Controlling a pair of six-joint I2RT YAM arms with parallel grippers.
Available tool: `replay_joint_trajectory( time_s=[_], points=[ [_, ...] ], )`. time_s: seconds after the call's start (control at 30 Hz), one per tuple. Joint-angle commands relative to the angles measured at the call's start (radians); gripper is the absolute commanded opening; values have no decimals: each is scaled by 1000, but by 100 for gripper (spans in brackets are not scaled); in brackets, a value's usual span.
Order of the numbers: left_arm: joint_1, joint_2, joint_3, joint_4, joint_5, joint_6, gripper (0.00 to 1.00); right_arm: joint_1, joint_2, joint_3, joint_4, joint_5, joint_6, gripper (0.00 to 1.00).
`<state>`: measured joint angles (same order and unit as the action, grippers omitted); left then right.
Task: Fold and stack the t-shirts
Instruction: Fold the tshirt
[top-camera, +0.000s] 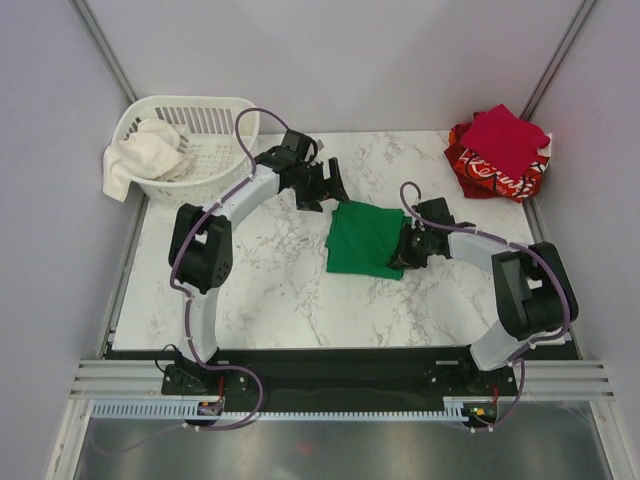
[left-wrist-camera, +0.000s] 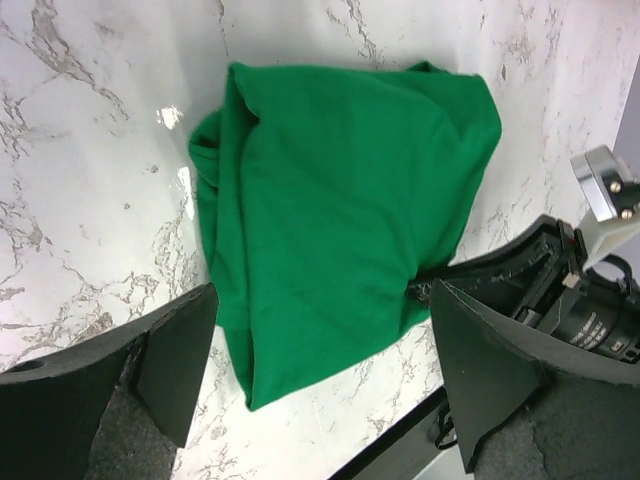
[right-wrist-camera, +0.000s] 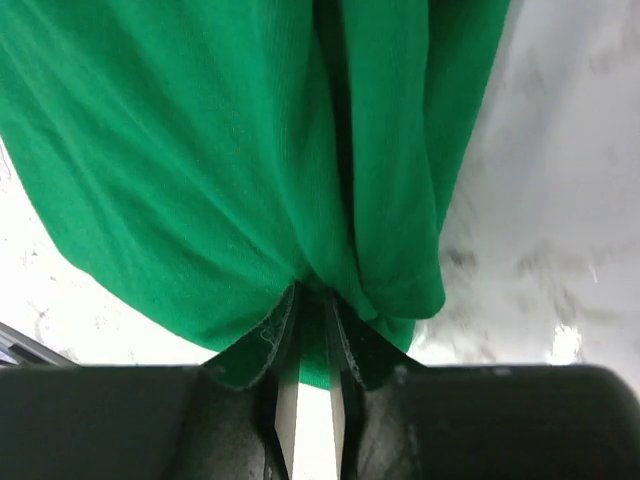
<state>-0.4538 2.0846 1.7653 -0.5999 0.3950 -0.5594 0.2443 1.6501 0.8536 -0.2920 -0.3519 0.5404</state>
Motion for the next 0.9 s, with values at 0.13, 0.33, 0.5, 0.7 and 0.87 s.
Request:
replay_joint_trajectory(
  time_s=[0.13,0.33,0.5,0.7,0.87],
  points=[
    [-19,-57,-46,14,-56,61,92,26,-189,-97,-13,76,50,55],
    [-92,-211,-165,15,-194,79,92,29,-300,177,-197,137,-25,77],
    [-204,-319,-294,35,-303,55,92,21,-178,332,-199,139,-48,55],
    [-256,-333,-415,77,-312,33,92,-7,20,393,-151,142,-45,10],
    [-287,-243,-414,195,-259,3,90,-48,140,432,-136,171,-76,3]
  ],
)
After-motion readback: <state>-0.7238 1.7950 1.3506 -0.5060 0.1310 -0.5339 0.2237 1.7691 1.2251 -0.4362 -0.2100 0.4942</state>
